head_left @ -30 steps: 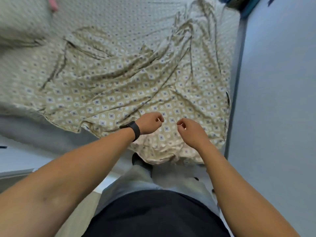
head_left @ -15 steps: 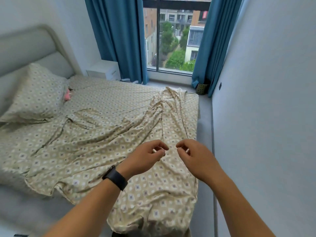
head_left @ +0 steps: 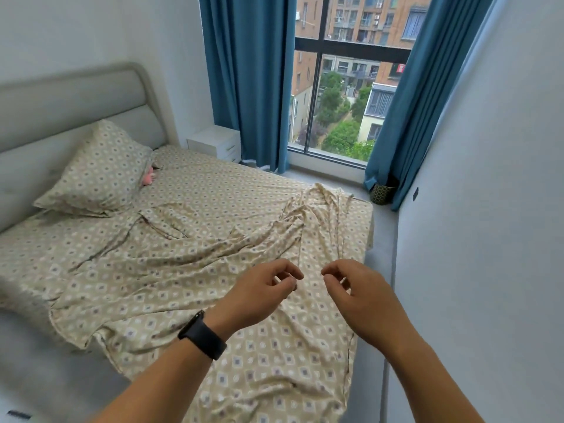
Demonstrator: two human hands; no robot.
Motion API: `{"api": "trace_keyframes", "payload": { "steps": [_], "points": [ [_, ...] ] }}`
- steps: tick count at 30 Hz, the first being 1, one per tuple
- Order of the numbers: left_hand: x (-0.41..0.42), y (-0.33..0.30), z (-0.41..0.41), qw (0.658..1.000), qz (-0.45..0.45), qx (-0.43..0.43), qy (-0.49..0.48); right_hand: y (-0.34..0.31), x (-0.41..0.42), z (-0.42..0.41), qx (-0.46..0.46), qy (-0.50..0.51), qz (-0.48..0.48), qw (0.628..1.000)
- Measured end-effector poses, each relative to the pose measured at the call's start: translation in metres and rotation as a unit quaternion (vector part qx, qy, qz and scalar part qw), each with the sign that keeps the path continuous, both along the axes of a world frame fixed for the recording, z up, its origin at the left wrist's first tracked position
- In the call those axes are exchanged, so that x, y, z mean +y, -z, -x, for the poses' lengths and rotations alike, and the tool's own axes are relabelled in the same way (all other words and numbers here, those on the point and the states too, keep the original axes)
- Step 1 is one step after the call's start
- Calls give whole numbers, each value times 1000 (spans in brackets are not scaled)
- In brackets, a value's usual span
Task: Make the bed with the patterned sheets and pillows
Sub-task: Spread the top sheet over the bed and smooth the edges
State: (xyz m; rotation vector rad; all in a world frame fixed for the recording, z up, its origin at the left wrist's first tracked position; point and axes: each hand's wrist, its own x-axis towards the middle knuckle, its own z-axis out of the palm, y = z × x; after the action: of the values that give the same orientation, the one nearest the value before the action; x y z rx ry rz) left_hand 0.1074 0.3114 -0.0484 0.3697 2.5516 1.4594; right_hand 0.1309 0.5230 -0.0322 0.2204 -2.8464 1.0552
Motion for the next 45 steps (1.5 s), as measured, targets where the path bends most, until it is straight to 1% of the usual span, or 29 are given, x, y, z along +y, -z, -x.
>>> {"api": "trace_keyframes", "payload": {
  "steps": [2, 3, 6, 7, 9, 11, 15, 18, 19, 23, 26, 28, 32, 35, 37, 39, 40, 43, 45],
  "points": [
    [2, 9, 10, 1000, 1, -7, -23, 5, 5, 14, 0, -6, -5, 1000],
    [5, 15, 8, 999, 3, -25, -33, 8, 6, 18, -19, -22, -18, 999],
    [9, 27, 9, 997, 7, -61, -43, 24, 2, 36, -35, -65, -24, 997],
    [9, 28, 9, 996, 13, -73, -53, 28, -3, 44, -38, -82, -25, 996],
    [9, 36, 17, 992, 52, -74, -84, 40, -8, 67, -48, -130, -36, 990],
    [14, 47, 19, 983, 76, -85, -142, 51, -10, 87, -72, -193, -43, 978],
    [28, 52, 23, 957, 65, -102, -264, 53, -8, 121, -64, -285, -38, 956],
    [56, 47, 31, 941, 36, -104, -319, 52, -1, 153, -52, -340, -25, 939],
    [61, 43, 34, 939, 33, -100, -327, 53, -3, 160, -50, -349, -34, 935],
    [79, 31, 25, 925, 36, -76, -370, 50, -3, 161, -49, -409, -29, 911],
    [79, 25, 15, 912, 35, -76, -402, 50, 4, 152, -54, -432, -16, 900],
    [76, 24, 11, 901, 39, -70, -426, 52, 7, 150, -54, -442, -28, 895],
    [74, 28, 3, 891, 3, -66, -450, 55, 11, 151, -53, -451, -53, 890],
    [82, 41, 3, 875, 11, -79, -477, 55, 14, 167, -52, -467, -70, 880],
    [91, 48, 3, 866, -14, -93, -491, 57, 14, 179, -45, -473, -76, 876],
    [98, 50, 11, 865, -23, -108, -490, 58, 12, 197, -39, -482, -70, 873],
    [99, 54, 19, 869, 1, -113, -481, 58, 10, 204, -39, -489, -65, 869],
    [112, 62, 53, 867, 38, -112, -484, 59, 7, 236, -39, -556, -96, 824],
    [125, 62, 85, 846, 24, -100, -523, 58, 9, 267, -26, -585, -106, 804]
  ]
}}
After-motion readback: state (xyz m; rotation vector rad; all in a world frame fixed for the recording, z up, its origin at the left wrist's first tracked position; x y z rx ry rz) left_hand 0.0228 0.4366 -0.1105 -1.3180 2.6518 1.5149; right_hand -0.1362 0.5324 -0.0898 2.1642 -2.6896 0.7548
